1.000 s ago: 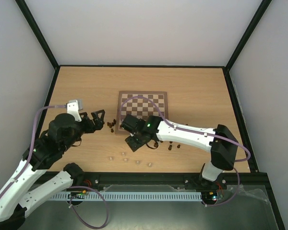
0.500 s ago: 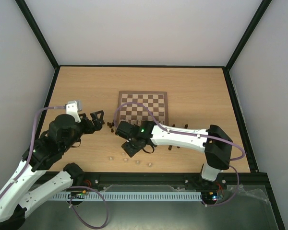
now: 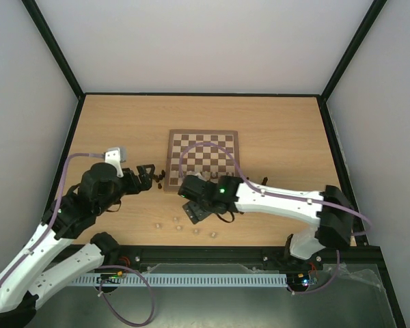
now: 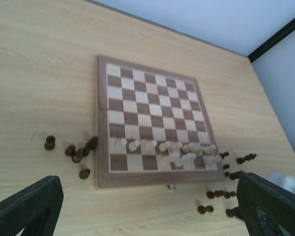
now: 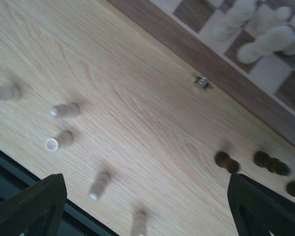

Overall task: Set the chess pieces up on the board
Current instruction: Pick up the chess piece at the center of the board.

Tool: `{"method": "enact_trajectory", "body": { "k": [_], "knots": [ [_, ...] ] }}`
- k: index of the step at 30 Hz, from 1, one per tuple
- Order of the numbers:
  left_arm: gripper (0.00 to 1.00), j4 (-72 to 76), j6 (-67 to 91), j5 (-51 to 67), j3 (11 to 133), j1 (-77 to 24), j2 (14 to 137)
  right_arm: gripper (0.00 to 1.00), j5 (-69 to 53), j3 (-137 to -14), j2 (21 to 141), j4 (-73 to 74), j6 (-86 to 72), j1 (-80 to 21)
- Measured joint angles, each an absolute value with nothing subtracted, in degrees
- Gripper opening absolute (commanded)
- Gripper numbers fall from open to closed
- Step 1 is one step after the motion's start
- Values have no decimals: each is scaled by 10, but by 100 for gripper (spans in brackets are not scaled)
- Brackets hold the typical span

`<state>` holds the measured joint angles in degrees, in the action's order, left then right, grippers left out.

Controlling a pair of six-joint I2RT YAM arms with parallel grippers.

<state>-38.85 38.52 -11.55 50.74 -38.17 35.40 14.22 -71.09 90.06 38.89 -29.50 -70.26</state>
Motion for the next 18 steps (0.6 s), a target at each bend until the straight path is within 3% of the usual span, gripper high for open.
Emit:
{"method": "enact_trajectory", "body": {
  "k": [2,11,18],
  "knots": [
    [99,-387,391,-106,490,-382,356,99,152,-683,861,390,-308,-698],
    [100,-346,414,-67,418,-382,413,99,174,-605,773,364,-326,-659],
    [100,-281,416,-60,393,-380,484,98,156,-556,749,288,-312,-574]
  ]
}}
